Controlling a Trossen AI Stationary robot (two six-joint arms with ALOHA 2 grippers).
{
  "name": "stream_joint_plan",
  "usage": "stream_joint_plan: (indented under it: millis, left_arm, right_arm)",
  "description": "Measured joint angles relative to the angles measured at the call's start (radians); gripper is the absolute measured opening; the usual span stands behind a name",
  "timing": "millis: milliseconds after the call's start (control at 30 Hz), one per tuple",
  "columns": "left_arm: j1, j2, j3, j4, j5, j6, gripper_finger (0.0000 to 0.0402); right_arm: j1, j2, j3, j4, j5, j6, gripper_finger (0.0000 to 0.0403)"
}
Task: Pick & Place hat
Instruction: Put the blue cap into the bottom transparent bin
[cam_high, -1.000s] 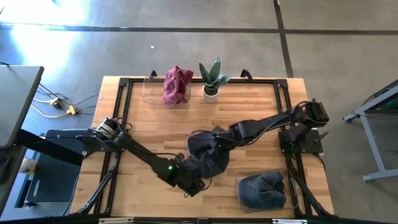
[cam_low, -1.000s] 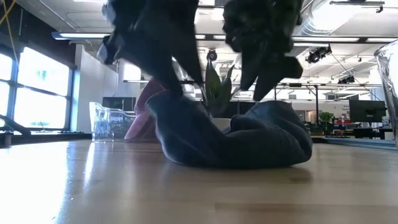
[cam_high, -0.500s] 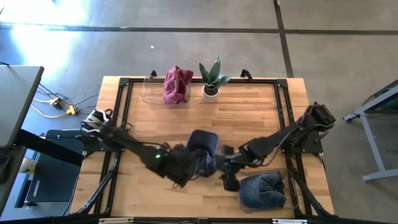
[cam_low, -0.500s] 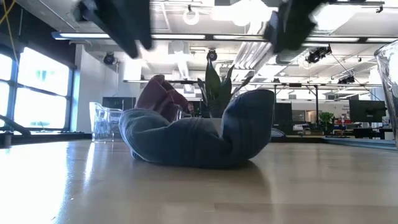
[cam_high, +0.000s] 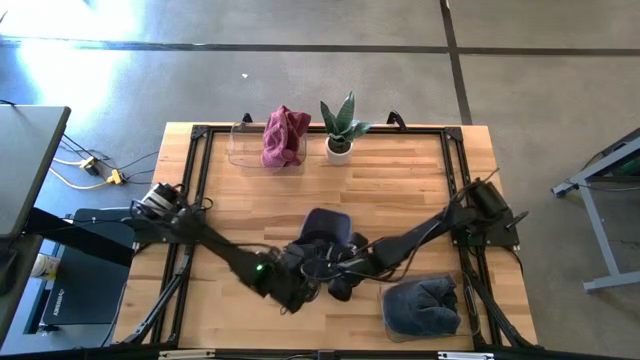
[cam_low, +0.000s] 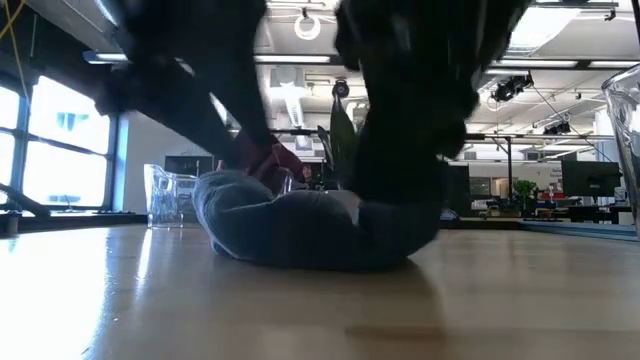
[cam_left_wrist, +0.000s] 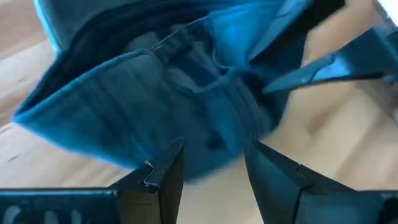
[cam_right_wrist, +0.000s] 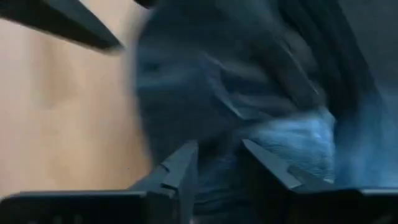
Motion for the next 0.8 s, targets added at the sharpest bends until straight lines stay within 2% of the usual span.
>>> stream_joint_plan:
  millis: [100,200,300,400,500,600,700,800]
  left_arm:
    - [0.041,0.03,-0.055,-0.025,0.06,-0.034,0.016]
    - [0.066,0.047,-0.069,-0.043,0.095,-0.063,0.0159]
    - [0.069,0.048,-0.067,-0.124,0.07,-0.125,0.0149]
    - [0.045,0.02,-0.025,-0.183,0.035,-0.111,0.0133]
    - [0.004,-0.04,0.059,-0.211,-0.011,-0.046,0.0117]
    - [-0.04,-0.07,0.146,-0.309,-0.014,-0.002,0.0104]
    - [-0.084,-0.087,0.239,-0.36,0.023,0.004,0.0096]
    - [-0.149,-0.087,0.303,-0.385,0.031,0.002,0.0094]
  right_arm:
    - [-0.005,0.01,0.0,-0.164,0.021,0.142,0.0082]
    - [-0.002,0.003,0.0,-0.298,0.022,0.211,0.0046]
    - [0.02,0.0,0.001,-0.399,0.014,0.235,0.0017]
    - [0.045,-0.008,-0.001,-0.444,0.01,0.238,0.0003]
    - [0.071,-0.047,0.0,-0.434,0.008,0.238,0.001]
    - [0.098,-0.1,0.0,-0.435,0.0,0.224,0.0028]
    - [0.114,-0.153,0.0,-0.399,-0.021,0.158,0.0063]
    - [0.13,-0.176,0.0,-0.29,-0.025,0.003,0.0114]
